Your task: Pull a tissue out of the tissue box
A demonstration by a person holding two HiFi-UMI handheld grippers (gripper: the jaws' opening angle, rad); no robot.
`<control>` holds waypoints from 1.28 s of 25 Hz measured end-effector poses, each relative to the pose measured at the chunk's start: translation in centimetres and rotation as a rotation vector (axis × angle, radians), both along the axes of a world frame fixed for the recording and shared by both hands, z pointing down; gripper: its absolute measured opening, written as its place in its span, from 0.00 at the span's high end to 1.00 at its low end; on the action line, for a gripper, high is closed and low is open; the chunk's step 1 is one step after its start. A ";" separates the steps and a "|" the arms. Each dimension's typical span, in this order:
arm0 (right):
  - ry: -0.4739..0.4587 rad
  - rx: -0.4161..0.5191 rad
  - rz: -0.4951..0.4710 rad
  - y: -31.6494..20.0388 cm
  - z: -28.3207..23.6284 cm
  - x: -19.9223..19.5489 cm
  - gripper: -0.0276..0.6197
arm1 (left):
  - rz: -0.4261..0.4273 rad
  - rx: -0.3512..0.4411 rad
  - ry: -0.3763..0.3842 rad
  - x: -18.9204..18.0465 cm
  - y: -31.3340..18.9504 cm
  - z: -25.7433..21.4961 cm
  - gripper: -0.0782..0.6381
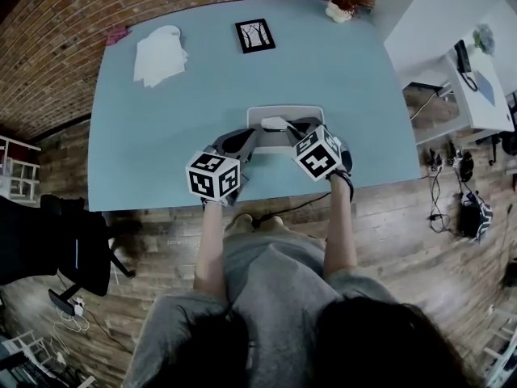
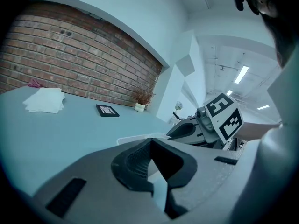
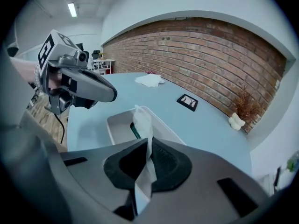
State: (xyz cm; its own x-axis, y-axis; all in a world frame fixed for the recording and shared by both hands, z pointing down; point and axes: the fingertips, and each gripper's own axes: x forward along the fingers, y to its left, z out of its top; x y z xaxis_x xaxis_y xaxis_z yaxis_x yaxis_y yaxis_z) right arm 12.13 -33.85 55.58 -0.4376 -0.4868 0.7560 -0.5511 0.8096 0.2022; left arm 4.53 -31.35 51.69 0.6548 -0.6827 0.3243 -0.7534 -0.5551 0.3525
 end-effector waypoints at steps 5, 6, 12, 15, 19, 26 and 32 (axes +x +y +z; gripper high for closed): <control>-0.012 0.013 -0.009 -0.1 -0.7 -0.2 0.95 | -0.004 -0.003 -0.006 -0.2 0.3 0.1 0.89; -0.017 0.012 -0.007 -0.1 -0.8 -0.1 0.95 | -0.003 -0.003 -0.005 -0.2 0.4 0.1 0.89; -0.049 0.022 0.023 0.0 -1.6 -0.2 0.95 | 0.014 -0.002 -0.002 0.0 0.7 0.0 0.89; -0.056 0.028 0.028 0.2 -2.1 -0.4 0.95 | 0.021 0.008 -0.004 -0.1 0.8 -0.4 0.89; -0.064 0.053 0.025 0.4 -3.0 -0.8 0.95 | 0.032 0.023 -0.006 -0.3 1.0 -0.8 0.89; -0.109 0.076 0.088 0.6 -4.9 -0.7 0.95 | 0.082 0.055 0.007 -0.3 1.2 -2.4 0.89; -0.182 0.110 0.139 1.0 -6.8 -0.3 0.95 | 0.111 0.098 0.023 -0.3 1.3 -4.2 0.89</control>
State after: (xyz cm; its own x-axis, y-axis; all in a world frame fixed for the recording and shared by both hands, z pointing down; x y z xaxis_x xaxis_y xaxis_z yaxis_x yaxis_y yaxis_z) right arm 11.86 -32.90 48.78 -0.4847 -0.6268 0.6101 -0.6911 0.7019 0.1721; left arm 4.24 -30.04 47.53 0.7346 -0.6333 0.2436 -0.6777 -0.6672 0.3090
